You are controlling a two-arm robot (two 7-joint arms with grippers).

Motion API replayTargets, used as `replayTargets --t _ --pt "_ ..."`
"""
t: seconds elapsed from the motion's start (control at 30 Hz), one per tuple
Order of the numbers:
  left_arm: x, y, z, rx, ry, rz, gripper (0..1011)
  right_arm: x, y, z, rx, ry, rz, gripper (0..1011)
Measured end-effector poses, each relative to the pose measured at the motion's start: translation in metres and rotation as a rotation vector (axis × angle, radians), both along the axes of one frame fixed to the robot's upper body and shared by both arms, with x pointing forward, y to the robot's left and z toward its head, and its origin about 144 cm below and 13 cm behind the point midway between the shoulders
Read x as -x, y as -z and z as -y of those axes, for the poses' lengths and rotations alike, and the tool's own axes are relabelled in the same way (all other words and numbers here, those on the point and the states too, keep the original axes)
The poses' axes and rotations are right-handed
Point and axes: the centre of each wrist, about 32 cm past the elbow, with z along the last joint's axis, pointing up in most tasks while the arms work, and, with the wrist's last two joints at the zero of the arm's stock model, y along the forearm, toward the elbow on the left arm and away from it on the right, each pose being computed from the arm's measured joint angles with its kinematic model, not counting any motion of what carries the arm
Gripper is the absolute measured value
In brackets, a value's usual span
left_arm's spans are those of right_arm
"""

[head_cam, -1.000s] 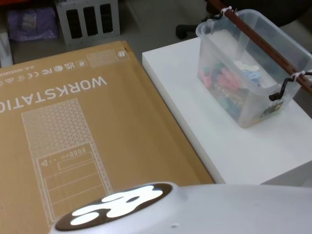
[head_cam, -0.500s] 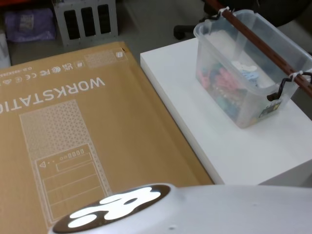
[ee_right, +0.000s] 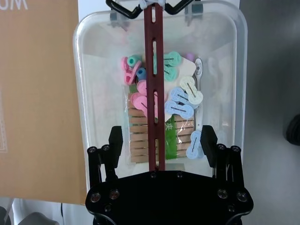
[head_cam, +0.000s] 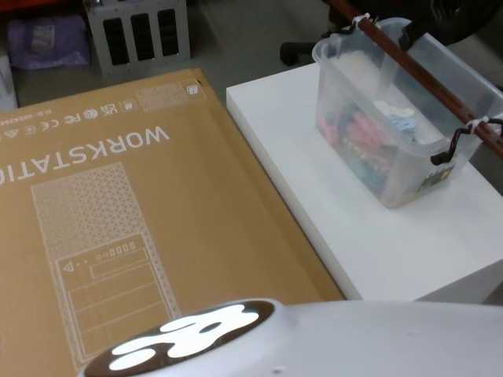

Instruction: Use one hand to grasp the basket and place it at the designated location.

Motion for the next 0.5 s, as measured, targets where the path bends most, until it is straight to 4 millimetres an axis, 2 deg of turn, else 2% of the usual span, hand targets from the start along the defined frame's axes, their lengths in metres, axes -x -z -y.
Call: replayTargets --t 0.5 --pt "0.0 0.0 0.0 0.0 0.0 0.0 0 -0.013 0.025 -0.004 0.017 -0.016 -0.081 1000"
